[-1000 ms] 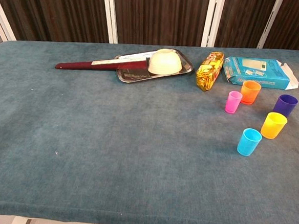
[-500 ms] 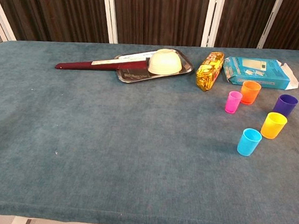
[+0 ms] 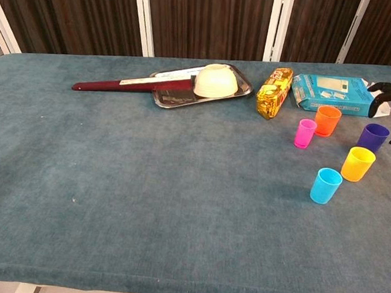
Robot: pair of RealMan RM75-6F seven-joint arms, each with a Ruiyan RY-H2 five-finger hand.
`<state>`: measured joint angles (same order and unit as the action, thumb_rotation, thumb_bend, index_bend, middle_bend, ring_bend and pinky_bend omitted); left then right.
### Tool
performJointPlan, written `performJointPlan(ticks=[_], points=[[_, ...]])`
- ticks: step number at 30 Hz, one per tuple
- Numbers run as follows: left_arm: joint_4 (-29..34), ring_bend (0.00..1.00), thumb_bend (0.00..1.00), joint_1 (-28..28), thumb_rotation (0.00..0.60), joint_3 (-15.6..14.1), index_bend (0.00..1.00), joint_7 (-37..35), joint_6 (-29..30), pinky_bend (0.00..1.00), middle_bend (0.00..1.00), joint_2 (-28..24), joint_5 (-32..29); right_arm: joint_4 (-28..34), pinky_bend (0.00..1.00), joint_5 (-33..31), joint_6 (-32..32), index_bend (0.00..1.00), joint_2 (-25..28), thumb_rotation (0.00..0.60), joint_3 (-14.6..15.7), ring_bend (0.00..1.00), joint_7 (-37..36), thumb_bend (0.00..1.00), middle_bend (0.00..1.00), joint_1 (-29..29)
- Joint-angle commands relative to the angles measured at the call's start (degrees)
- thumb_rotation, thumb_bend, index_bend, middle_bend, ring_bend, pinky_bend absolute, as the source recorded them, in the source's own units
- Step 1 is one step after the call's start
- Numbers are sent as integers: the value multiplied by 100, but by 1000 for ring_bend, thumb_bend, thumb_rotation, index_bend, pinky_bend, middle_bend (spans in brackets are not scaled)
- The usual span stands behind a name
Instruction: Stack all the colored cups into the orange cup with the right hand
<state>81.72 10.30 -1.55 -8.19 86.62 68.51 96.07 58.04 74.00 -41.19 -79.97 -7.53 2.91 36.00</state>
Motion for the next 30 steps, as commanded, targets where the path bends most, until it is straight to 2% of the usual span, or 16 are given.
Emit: performJointPlan(ticks=[1, 6, 14, 20, 25, 30], points=[[-1, 0, 483, 4, 600, 0, 0, -2, -8, 110, 0, 0, -3, -21, 0, 18, 42, 422, -66, 600, 27, 0, -22, 377, 0, 50], [-9, 0, 483, 4, 600, -5, 0, -21, 1, 110, 0, -9, 4, 27, 0, 17, 72, 431, -109, 600, 55, 0, -111, 376, 0, 86], [-11, 0, 483, -12, 600, -3, 0, -50, 26, 110, 0, -28, -11, -52, 0, -67, 101, 538, -184, 600, 79, 0, -26, 454, 0, 128], [-10, 0, 483, -10, 600, -9, 0, -48, 16, 110, 0, -31, -10, -32, 0, -102, -40, 598, -200, 600, 46, 0, -1, 457, 2, 122], [-9, 3, 483, -13, 600, -6, 0, -56, 21, 110, 0, -33, -16, 411, 0, -122, -421, 601, 87, 600, -136, 0, -162, 458, 4, 51], [-2, 5, 483, 5, 600, -12, 0, -31, -27, 110, 0, -19, -22, 916, 0, -338, -619, 599, 358, 600, -506, 0, -184, 458, 5, 172]])
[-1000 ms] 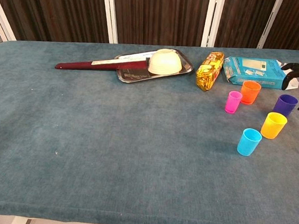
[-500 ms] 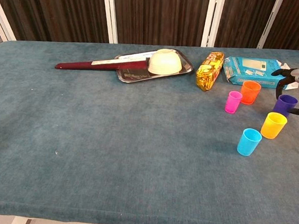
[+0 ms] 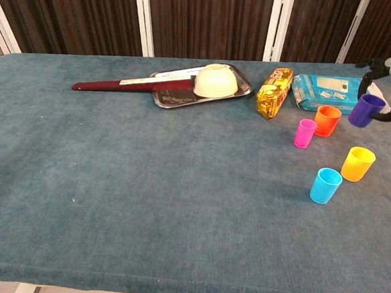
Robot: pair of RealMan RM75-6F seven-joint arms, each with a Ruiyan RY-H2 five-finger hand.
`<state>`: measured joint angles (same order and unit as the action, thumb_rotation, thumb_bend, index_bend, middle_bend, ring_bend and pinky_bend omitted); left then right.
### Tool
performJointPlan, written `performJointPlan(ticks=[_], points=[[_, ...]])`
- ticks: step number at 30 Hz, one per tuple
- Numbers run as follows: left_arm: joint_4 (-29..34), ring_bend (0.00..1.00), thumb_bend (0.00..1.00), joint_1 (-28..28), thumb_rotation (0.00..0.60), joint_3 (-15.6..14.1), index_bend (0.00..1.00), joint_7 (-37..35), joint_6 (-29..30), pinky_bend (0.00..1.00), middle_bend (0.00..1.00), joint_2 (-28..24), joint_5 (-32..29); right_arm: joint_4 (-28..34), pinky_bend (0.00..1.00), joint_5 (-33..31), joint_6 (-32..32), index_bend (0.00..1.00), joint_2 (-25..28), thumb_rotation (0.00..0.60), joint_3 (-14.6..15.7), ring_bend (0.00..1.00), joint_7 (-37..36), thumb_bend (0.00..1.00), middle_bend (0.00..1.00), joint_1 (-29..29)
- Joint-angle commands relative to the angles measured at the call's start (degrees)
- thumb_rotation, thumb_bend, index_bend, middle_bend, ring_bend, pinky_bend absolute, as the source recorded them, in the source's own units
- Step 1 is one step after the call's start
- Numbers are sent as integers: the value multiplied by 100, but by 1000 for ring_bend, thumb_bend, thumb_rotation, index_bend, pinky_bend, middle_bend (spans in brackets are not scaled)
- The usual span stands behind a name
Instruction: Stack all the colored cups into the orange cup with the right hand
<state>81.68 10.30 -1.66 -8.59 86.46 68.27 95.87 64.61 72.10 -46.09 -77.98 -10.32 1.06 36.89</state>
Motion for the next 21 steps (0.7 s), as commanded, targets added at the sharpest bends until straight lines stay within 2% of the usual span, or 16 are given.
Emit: performJointPlan(ticks=[1, 4, 7, 12, 21], points=[[4, 5, 483, 8, 600, -3, 0, 14, -15, 110, 0, 6, 0, 318, 0, -199, -155, 598, 171, 600, -293, 0, 48, 458, 7, 123], [6, 5, 483, 9, 600, -1, 0, 30, -10, 110, 0, 10, 4, 404, 0, -461, -118, 594, 103, 600, -470, 0, 274, 458, 14, 290], [4, 5, 483, 7, 600, 3, 0, 26, -5, 110, 0, 5, -3, 360, 0, -744, 49, 586, -33, 600, -505, 0, 642, 458, 14, 471], [0, 6, 483, -16, 600, 2, 0, 4, 45, 110, 0, -23, 3, 320, 0, -1080, 75, 584, -188, 600, -453, 0, 1077, 458, 15, 561], [7, 8, 483, -10, 600, 5, 0, -4, 30, 110, 0, -22, -3, 156, 0, -1308, 151, 573, -373, 600, -266, 0, 1488, 458, 14, 645]])
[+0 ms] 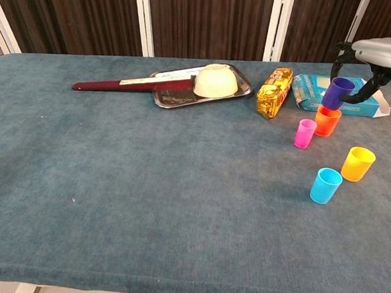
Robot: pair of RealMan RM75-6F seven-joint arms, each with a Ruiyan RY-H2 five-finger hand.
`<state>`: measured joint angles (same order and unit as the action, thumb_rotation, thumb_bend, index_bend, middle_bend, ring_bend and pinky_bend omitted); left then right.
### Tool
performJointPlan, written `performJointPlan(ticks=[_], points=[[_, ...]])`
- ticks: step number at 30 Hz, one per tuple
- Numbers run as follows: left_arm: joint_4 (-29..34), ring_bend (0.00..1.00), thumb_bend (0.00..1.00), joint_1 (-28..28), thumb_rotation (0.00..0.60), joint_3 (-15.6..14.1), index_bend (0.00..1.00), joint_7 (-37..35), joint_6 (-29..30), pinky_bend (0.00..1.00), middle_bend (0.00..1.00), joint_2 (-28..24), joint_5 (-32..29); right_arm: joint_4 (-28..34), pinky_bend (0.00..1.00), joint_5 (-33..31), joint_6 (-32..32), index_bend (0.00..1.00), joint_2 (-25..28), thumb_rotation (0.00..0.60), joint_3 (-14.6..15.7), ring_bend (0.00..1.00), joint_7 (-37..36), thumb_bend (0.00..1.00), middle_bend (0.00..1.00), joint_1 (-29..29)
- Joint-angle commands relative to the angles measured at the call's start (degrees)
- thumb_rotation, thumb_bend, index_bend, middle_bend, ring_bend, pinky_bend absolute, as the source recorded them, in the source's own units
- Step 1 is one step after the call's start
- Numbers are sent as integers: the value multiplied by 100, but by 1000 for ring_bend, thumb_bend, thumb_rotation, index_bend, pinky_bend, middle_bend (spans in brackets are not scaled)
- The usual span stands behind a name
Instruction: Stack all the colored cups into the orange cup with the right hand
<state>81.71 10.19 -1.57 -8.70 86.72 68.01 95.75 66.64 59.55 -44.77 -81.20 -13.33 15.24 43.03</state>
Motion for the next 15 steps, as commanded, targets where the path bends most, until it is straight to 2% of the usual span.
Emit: performJointPlan(ticks=[1, 6, 9, 14, 15], points=[[4, 7, 483, 2, 600, -3, 0, 13, 6, 111, 0, 8, 15, -64, 0, -82, 37, 570, -65, 600, 47, 0, 102, 458, 15, 42], [-3, 8, 483, 23, 600, 4, 0, -26, -48, 111, 0, 8, -18, -164, 0, -172, 8, 539, -134, 600, 123, 0, 317, 458, 14, 72], [-11, 9, 483, 23, 600, 12, 0, -28, -28, 111, 0, 9, -10, -158, 0, -288, 87, 480, -124, 600, 144, 0, 367, 458, 18, 80], [-11, 9, 483, 15, 600, 12, 0, -32, -5, 111, 0, 10, -5, -17, 0, -434, 150, 196, -31, 600, 179, 0, 476, 459, 0, 96], [-12, 8, 483, 16, 600, 12, 0, -37, -6, 111, 0, 9, -5, 41, 0, -426, 123, 172, -5, 600, 184, 0, 465, 459, 0, 84]])
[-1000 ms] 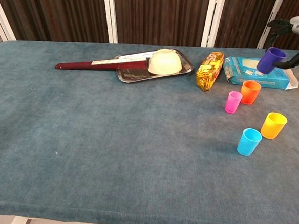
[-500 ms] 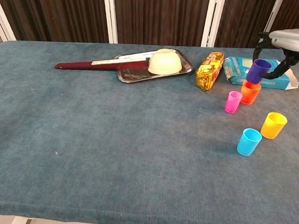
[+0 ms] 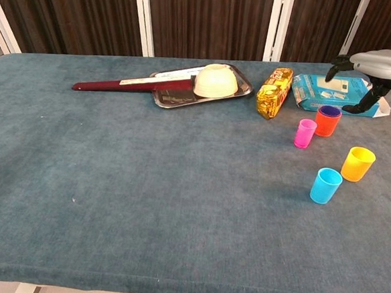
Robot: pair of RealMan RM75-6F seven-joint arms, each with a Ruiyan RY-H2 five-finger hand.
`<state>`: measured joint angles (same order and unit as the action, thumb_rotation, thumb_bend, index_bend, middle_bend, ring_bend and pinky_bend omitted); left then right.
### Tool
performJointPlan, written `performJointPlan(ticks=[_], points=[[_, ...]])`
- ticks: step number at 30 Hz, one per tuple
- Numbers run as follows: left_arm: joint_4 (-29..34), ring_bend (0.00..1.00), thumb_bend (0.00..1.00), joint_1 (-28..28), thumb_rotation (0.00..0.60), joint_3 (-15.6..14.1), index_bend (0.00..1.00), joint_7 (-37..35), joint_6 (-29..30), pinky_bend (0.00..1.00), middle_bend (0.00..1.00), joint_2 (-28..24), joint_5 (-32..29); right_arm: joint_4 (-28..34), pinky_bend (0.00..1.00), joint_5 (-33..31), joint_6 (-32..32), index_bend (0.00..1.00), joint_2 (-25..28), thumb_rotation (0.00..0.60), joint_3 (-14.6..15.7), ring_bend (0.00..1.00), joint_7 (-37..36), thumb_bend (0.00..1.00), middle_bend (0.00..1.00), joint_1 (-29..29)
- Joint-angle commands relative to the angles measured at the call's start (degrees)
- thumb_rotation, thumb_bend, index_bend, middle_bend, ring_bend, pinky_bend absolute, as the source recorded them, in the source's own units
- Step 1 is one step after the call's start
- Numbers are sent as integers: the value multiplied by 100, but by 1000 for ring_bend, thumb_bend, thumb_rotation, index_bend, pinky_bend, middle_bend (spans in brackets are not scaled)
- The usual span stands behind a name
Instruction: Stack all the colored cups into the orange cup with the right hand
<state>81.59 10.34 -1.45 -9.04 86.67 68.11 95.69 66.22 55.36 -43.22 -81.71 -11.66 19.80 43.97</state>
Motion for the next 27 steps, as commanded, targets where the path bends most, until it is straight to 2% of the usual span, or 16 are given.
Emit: performJointPlan(ticks=[1, 4, 8, 11, 13, 14, 16, 21, 27], points=[[0, 9, 483, 0, 600, 1, 0, -2, 3, 111, 0, -1, 1, 131, 0, 5, -56, 146, 71, 600, 22, 0, -9, 458, 0, -25], [3, 9, 483, -6, 600, 0, 0, -4, 27, 111, 0, -4, 16, 392, 0, 151, -193, 130, 215, 600, 43, 0, -149, 458, 0, -116], [-7, 8, 483, -18, 600, 0, 0, -11, 58, 111, 0, -10, 24, 1092, 0, 817, -709, 130, 646, 600, 247, 0, -419, 458, 0, -450], [-7, 8, 483, -20, 600, 1, 0, -14, 62, 111, 0, -12, 21, 1302, 0, 1042, -853, 130, 788, 600, 330, 0, -521, 458, 0, -558], [-12, 8, 483, -22, 600, 3, 0, -14, 60, 111, 0, -12, 14, 1743, 0, 1494, -1114, 130, 1084, 600, 547, 0, -707, 458, 0, -786], [-5, 8, 483, -20, 600, -4, 0, 4, 56, 111, 0, -5, 26, 2129, 0, 1942, -1303, 132, 1399, 600, 876, 0, -745, 456, 0, -1018], [2, 8, 483, -18, 600, -10, 0, 26, 52, 111, 0, 3, 38, 2328, 0, 2237, -1362, 145, 1621, 600, 1107, 0, -812, 442, 0, -1156], [4, 10, 483, 5, 600, -21, 0, 90, 8, 111, 0, 31, 59, 2131, 0, 2406, -1223, 191, 1511, 600, 1333, 0, -850, 434, 0, -1261], [14, 12, 483, 19, 600, -33, 0, 120, -20, 111, 0, 50, 72, 1682, 0, 2460, -1022, 258, 1119, 600, 1337, 0, -861, 434, 0, -1203]])
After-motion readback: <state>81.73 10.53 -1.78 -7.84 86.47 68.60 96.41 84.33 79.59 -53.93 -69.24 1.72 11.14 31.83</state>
